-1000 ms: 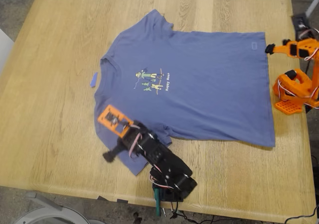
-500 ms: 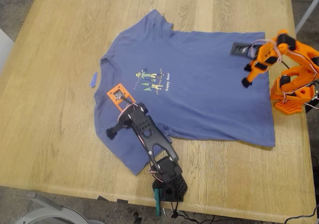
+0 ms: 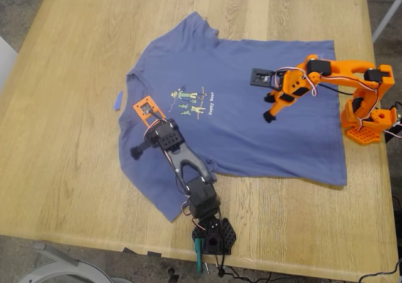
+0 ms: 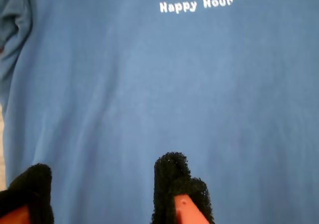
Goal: Fold a T-shirt
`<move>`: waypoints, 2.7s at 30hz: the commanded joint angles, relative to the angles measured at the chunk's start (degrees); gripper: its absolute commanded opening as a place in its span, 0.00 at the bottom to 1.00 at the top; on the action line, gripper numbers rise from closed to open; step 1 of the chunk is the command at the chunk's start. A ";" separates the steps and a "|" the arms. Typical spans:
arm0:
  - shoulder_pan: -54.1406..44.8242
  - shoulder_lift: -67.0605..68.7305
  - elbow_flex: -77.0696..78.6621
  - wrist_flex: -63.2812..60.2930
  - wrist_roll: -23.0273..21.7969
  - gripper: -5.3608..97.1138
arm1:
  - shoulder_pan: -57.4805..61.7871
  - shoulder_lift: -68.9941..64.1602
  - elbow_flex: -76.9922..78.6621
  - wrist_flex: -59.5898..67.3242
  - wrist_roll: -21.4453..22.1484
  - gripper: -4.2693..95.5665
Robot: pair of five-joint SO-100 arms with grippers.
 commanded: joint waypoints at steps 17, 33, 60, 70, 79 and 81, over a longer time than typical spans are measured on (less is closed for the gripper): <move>-8.17 -23.55 -22.59 -22.06 -1.49 0.78 | -3.60 -7.12 0.62 -18.02 0.44 0.32; -5.36 -41.57 -39.29 -19.95 -1.58 0.78 | -2.02 -7.29 3.69 -20.65 0.62 0.32; -8.09 -52.29 -41.04 -20.21 -0.88 0.77 | -3.08 -6.24 9.76 -25.75 2.55 0.30; -9.14 -51.59 -37.35 -18.19 -4.66 0.74 | -4.22 -6.24 14.50 -31.55 4.31 0.29; -7.38 -52.03 -35.86 -18.28 -9.84 0.64 | -1.14 -8.70 17.93 -40.17 4.92 0.31; -6.94 -52.47 -35.86 -18.46 -10.63 0.61 | -0.79 -9.93 17.93 -41.22 5.10 0.31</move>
